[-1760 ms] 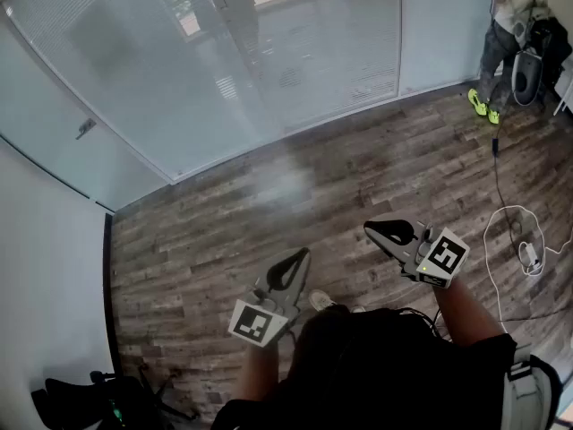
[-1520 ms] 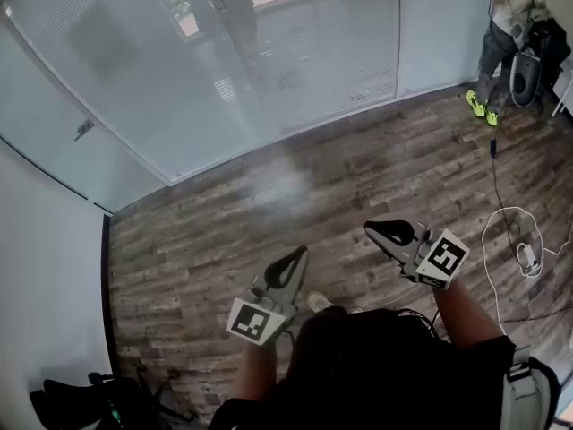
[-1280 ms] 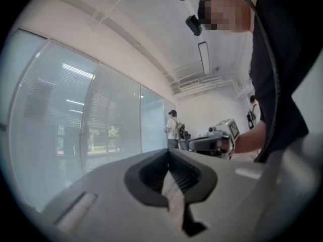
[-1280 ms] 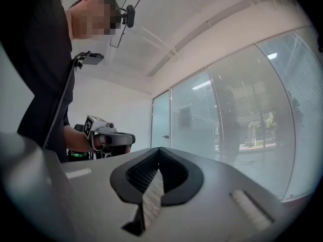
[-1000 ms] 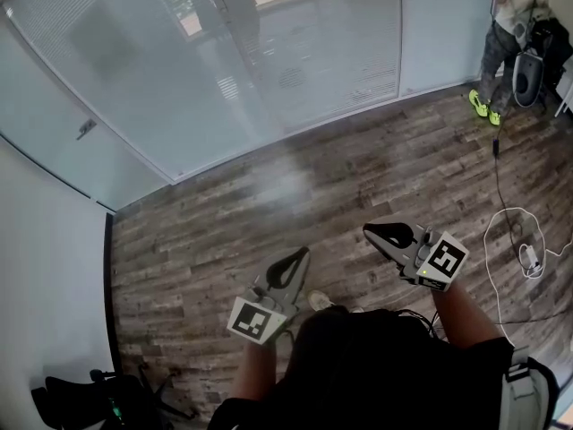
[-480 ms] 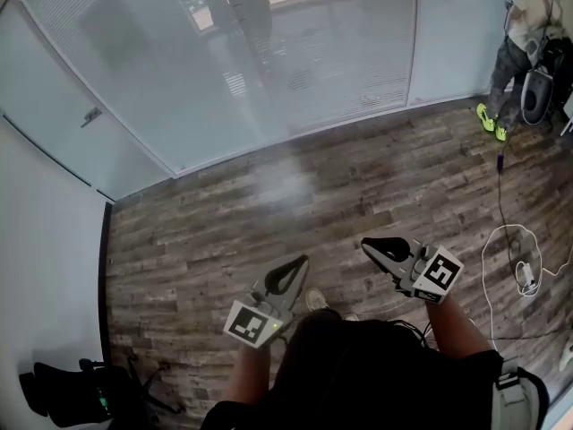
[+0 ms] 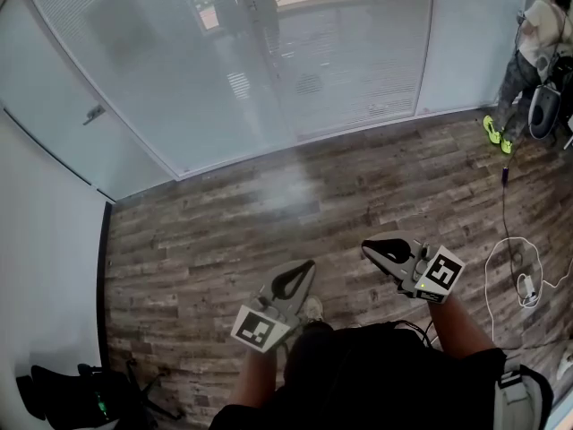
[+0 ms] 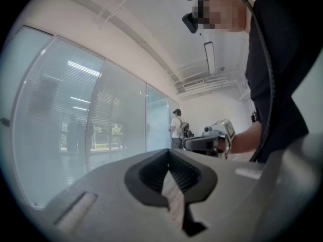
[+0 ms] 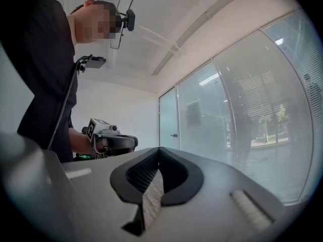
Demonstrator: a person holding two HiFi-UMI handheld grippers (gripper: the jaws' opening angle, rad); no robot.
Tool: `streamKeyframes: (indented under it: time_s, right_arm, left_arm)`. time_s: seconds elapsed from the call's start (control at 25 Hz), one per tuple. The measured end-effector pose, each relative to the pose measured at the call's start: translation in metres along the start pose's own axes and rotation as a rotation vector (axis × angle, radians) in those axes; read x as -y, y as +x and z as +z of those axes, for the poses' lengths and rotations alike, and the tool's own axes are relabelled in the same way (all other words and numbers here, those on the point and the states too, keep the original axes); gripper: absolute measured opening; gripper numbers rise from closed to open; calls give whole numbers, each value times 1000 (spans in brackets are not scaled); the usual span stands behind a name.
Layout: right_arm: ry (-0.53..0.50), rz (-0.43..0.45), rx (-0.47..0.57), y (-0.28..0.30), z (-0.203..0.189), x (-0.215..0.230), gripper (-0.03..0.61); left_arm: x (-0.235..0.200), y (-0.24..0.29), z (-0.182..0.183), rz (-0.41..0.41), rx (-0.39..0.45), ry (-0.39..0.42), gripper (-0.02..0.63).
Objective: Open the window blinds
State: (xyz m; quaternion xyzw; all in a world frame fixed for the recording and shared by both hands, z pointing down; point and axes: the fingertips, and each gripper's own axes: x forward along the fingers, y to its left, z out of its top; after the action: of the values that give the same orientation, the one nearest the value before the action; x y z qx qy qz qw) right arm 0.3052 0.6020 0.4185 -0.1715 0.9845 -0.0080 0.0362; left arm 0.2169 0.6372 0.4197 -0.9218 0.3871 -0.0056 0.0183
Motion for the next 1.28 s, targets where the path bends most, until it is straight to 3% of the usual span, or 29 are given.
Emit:
streamKeyframes:
  time_s: [0.16, 0.52, 0.96, 1.28]
  right_arm:
    - [-7, 28, -30, 30, -3, 8, 5]
    - [-34, -60, 10, 88, 9, 43, 5]
    - [-51, -75, -40, 161, -3, 55, 5]
    - [-62, -59, -44, 191, -8, 60, 5]
  left_arm:
    - [-26, 4, -3, -12, 5, -10, 5]
    - [-94, 8, 0, -74, 18, 4, 5]
    - [-154, -8, -11, -131, 23, 33, 5]
    - [-194, -16, -14, -82, 30, 47, 5]
